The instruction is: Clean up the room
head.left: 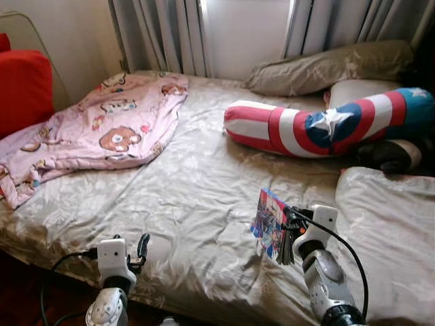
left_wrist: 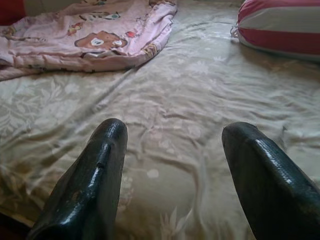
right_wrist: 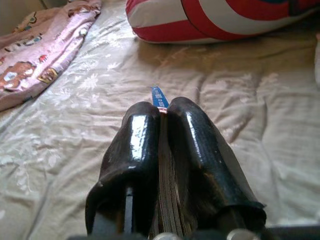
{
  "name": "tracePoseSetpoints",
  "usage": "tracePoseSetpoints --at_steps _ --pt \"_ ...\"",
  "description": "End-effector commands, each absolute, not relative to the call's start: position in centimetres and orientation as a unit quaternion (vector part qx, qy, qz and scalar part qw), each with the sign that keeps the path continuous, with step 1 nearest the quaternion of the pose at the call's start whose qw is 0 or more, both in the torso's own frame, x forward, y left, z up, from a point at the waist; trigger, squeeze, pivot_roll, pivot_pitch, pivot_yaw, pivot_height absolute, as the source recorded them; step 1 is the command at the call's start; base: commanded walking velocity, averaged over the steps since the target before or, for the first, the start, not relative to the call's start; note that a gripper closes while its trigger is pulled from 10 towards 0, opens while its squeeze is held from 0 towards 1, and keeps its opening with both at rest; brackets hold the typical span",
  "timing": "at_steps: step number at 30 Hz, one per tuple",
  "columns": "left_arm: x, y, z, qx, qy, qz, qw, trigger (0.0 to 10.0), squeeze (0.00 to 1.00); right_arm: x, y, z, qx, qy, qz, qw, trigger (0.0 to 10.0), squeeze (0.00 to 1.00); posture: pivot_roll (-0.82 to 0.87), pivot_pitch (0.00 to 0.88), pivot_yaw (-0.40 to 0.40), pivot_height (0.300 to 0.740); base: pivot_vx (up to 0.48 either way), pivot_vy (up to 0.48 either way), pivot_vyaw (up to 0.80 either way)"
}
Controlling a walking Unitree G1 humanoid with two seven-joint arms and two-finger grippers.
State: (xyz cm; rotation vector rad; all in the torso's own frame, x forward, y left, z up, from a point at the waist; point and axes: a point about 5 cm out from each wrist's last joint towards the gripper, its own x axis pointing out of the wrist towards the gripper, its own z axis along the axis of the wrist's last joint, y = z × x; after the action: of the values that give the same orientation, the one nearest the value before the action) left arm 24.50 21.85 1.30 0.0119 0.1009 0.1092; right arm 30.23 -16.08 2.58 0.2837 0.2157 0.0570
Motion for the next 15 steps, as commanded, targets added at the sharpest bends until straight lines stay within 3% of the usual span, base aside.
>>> tracePoseSetpoints --at_steps 1,15 --pt "24.6 22.1 1.6 0.002 0.046 0.060 0.997 10.0 0.00 30.9 -15.8 3.3 0.137 0.094 0.037 0.985 10.0 0.00 0.06 0.000 0.008 0.650 0.000 0.000 0.00" --pt "24.6 22.3 1.9 -0.003 0.036 0.066 0.997 10.0 0.00 32.1 -15.1 4.7 0.153 0.067 0.081 0.983 10.0 0.00 0.07 0.000 0.004 0.650 0.000 0.000 0.00"
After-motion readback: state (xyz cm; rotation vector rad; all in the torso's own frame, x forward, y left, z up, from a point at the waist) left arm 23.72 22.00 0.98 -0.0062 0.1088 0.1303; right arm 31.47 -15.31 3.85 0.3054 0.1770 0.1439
